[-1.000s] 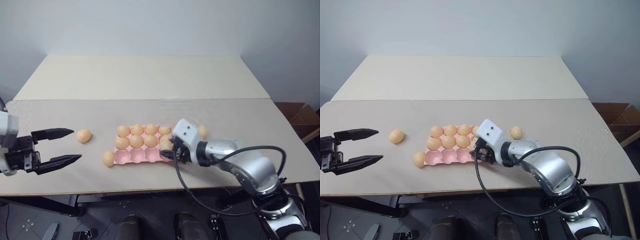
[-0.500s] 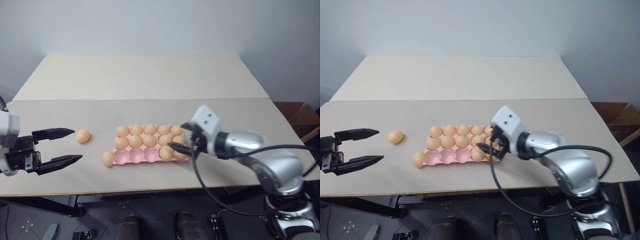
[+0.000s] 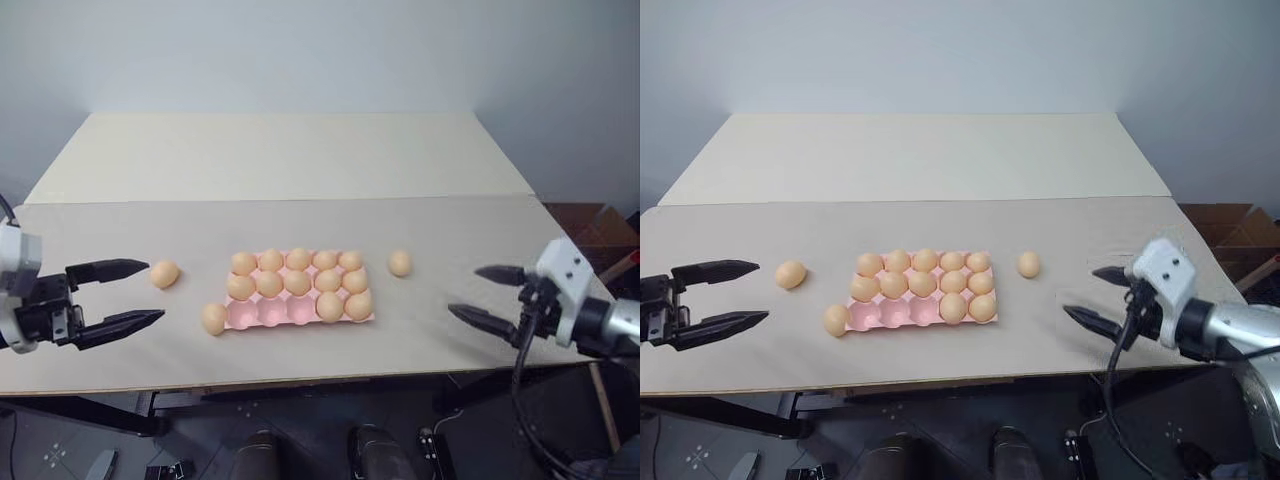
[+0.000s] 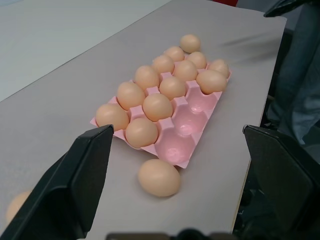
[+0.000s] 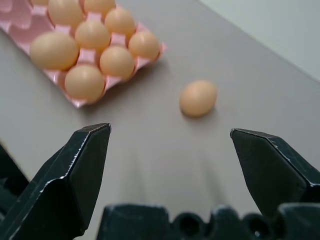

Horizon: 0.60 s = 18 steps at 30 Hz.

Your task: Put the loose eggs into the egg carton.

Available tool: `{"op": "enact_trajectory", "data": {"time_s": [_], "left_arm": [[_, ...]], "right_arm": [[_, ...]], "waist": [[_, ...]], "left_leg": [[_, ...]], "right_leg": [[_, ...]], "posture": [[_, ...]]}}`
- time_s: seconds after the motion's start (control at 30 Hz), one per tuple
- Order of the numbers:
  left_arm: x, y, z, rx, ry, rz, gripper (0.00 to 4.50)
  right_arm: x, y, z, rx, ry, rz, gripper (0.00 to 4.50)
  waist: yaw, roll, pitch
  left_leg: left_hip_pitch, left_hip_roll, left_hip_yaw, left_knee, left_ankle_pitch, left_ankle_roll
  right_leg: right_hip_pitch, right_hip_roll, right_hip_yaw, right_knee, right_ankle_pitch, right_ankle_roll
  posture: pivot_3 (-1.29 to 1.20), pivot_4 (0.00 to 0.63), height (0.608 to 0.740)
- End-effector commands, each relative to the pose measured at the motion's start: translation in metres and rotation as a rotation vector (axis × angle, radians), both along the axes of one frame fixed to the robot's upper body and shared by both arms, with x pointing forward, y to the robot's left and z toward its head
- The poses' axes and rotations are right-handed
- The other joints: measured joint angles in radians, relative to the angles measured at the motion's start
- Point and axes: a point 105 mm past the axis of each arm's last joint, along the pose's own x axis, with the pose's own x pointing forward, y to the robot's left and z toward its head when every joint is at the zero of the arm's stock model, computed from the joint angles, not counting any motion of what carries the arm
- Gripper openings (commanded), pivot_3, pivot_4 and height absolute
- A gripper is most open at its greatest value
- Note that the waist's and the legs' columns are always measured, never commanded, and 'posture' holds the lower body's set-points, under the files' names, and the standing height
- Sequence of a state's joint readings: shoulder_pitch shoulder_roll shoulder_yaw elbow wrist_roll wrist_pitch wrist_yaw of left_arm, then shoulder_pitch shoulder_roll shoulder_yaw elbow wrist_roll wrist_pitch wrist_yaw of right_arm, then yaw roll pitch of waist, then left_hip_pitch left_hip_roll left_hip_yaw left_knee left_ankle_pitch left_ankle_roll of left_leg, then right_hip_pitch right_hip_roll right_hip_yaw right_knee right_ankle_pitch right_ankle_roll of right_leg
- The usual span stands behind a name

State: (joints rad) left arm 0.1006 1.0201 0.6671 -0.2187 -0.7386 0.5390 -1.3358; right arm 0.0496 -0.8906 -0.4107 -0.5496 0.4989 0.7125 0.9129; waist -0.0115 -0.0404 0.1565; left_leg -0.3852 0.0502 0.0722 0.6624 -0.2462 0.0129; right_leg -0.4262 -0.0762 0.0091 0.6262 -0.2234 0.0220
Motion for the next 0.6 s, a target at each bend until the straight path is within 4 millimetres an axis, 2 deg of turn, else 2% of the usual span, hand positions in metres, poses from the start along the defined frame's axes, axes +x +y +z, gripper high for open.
{"op": "enact_trajectory", "data": {"time_s": [0.03,0.23,0.3,0.4,0.53,0.6], "left_arm": [[-0.001,0.001,0.006,0.009,-0.038,0.008,4.5],[0.001,0.0,0.008,0.008,-0.044,0.005,4.5],[0.002,-0.001,0.008,0.009,-0.045,0.003,4.5],[0.003,-0.002,0.009,0.008,-0.047,-0.001,4.5],[0.003,-0.003,0.009,0.008,-0.047,0.0,4.5],[0.002,-0.002,0.009,0.009,-0.047,0.004,4.5]], "right_arm": [[0.002,-0.001,0.01,-0.013,-0.086,-0.016,4.47],[0.015,0.006,0.012,-0.005,-0.096,-0.023,4.47],[0.028,0.013,0.007,-0.019,-0.08,-0.027,4.47],[0.06,0.025,-0.007,-0.047,-0.027,-0.083,4.47],[0.092,0.034,-0.015,-0.042,0.005,-0.167,4.47],[0.107,0.04,-0.018,-0.049,0.013,-0.197,4.47]], "waist": [[-0.002,0.0,0.0],[-0.001,0.0,0.0],[-0.004,0.0,0.0],[-0.008,0.0,0.0],[-0.005,0.0,0.0],[0.0,0.0,0.0]], "left_leg": [[0.001,0.0,0.0,0.0,0.0,0.0],[0.001,0.0,0.0,0.0,0.0,0.0],[0.001,0.0,0.001,0.0,0.0,0.0],[0.0,0.0,0.001,0.0,0.0,0.0],[0.0,0.0,0.001,0.0,0.0,0.0],[-0.004,-0.001,0.0,0.0,0.0,0.0]], "right_leg": [[0.0,0.0,0.0,0.0,-0.001,-0.001],[0.0,0.0,0.001,0.0,-0.002,-0.003],[0.0,0.0,0.001,0.0,-0.001,-0.004],[-0.001,0.0,0.001,0.0,-0.001,-0.005],[-0.002,0.0,0.002,0.001,0.002,-0.01],[-0.005,0.0,0.0,0.001,0.005,-0.006]], "posture": [[0.0,0.15,0.74],[0.0,0.15,0.74],[0.0,0.15,0.74],[0.0,0.15,0.74],[0.0,0.15,0.74],[0.0,0.15,0.74]]}}
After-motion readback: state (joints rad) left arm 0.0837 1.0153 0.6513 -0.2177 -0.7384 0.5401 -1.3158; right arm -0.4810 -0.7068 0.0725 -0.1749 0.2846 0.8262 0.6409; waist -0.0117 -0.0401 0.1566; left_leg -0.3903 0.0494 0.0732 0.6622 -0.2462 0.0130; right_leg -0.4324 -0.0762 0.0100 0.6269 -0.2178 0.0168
